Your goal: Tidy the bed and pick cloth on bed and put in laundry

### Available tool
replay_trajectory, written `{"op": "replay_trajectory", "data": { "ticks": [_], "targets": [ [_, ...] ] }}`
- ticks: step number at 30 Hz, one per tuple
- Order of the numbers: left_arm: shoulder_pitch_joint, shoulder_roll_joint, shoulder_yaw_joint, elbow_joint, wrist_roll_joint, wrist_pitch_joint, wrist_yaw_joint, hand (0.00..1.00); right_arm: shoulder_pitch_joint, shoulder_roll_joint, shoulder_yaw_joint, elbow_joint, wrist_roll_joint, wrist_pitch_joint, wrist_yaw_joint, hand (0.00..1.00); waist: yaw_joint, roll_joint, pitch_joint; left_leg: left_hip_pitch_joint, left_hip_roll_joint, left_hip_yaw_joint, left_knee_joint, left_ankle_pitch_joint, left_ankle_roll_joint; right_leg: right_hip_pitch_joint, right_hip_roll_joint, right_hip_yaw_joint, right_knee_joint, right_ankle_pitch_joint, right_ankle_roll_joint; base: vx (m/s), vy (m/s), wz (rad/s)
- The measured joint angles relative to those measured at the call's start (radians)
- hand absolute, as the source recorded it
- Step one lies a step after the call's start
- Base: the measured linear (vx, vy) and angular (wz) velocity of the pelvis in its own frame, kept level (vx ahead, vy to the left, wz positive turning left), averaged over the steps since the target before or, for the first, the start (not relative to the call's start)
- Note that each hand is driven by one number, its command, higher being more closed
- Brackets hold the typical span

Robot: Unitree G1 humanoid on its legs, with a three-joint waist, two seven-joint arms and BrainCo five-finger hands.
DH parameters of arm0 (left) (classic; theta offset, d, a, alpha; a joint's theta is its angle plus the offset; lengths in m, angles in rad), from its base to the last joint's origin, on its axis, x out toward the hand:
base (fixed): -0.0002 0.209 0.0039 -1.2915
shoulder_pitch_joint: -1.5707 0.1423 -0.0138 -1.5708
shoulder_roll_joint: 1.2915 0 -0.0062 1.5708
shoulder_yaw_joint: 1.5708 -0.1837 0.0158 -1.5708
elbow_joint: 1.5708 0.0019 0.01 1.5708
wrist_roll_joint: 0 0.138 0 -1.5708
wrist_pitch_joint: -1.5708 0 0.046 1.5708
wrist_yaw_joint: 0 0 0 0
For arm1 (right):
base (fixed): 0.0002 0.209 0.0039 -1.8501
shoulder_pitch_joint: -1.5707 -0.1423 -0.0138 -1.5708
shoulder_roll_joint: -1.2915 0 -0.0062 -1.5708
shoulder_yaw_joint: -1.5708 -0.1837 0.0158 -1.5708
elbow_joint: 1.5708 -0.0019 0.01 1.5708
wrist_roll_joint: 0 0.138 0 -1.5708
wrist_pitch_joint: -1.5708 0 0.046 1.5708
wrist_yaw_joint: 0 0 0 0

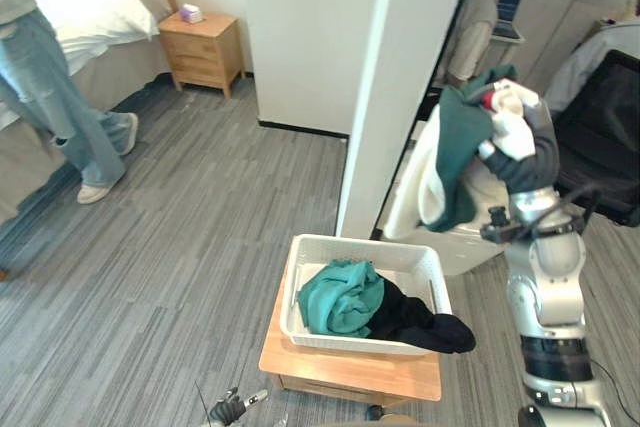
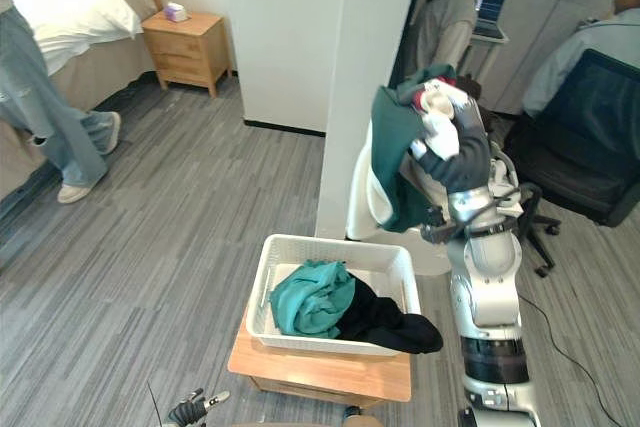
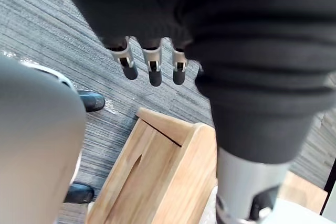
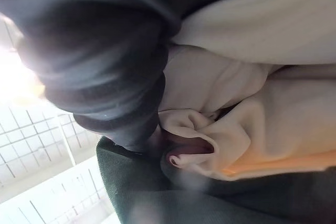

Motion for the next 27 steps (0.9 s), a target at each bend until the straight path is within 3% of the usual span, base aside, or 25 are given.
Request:
{"op": "replay_trajectory", "data": {
  "ticks": [5, 11, 13, 16, 21, 27],
  "targets": [
    [0.001, 0.009, -0.025, -0.001, -0.001, 0.01, 0.0, 0.0, 0.002, 0.036, 0.085, 0.176, -0.008, 0.076, -0.045, 1.0, -0.002, 0.005, 0.001, 0.001, 0.003, -0.005, -0.001, 0.012, -0.019, 0.02, 0.001, -0.028, -0.017, 0.0, 0.001, -0.02, -0.017, 0.11],
    [-0.006, 0.01, -0.048, -0.006, -0.001, 0.03, 0.001, 0.0, 0.011, 0.114, 0.189, 0.408, -0.089, 0.076, -0.085, 1.0, 0.004, 0.027, 0.017, -0.003, 0.027, 0.015, -0.025, 0.02, -0.043, 0.024, 0.007, -0.057, -0.029, -0.001, 0.002, -0.07, -0.045, 0.09],
    [-0.01, 0.01, -0.062, -0.006, -0.001, 0.032, 0.0, 0.0, 0.011, 0.121, 0.207, 0.462, -0.124, 0.071, -0.099, 1.0, -0.002, 0.038, 0.027, -0.013, 0.045, 0.082, -0.026, 0.027, -0.036, 0.023, 0.004, -0.079, -0.029, -0.001, 0.002, -0.07, -0.032, 0.28],
    [-0.018, 0.011, -0.082, -0.025, -0.003, 0.031, -0.002, 0.0, 0.002, 0.121, 0.208, 0.511, -0.164, 0.068, -0.133, 1.0, 0.014, 0.057, 0.051, -0.047, 0.043, 0.089, -0.026, 0.048, -0.023, -0.004, 0.004, -0.091, -0.029, 0.004, 0.008, -0.07, -0.014, 0.18],
    [-0.045, 0.011, -0.118, -0.049, -0.045, 0.024, -0.01, 0.0, -0.079, 0.119, 0.151, 0.648, -0.165, 0.013, -0.18, 1.0, 0.027, 0.109, 0.145, -0.105, 0.026, 0.075, -0.021, 0.084, 0.002, -0.056, -0.012, -0.101, -0.03, 0.021, 0.017, -0.04, 0.011, 0.09],
    [-0.043, 0.01, -0.13, -0.063, -0.044, 0.022, -0.029, 0.0, -0.081, 0.118, 0.127, 0.733, -0.224, -0.053, -0.173, 1.0, 0.027, 0.141, 0.191, -0.102, 0.021, 0.079, -0.02, 0.085, 0.0, -0.058, -0.019, -0.103, -0.03, 0.021, 0.017, 0.02, 0.009, 0.01]
  ]
}}
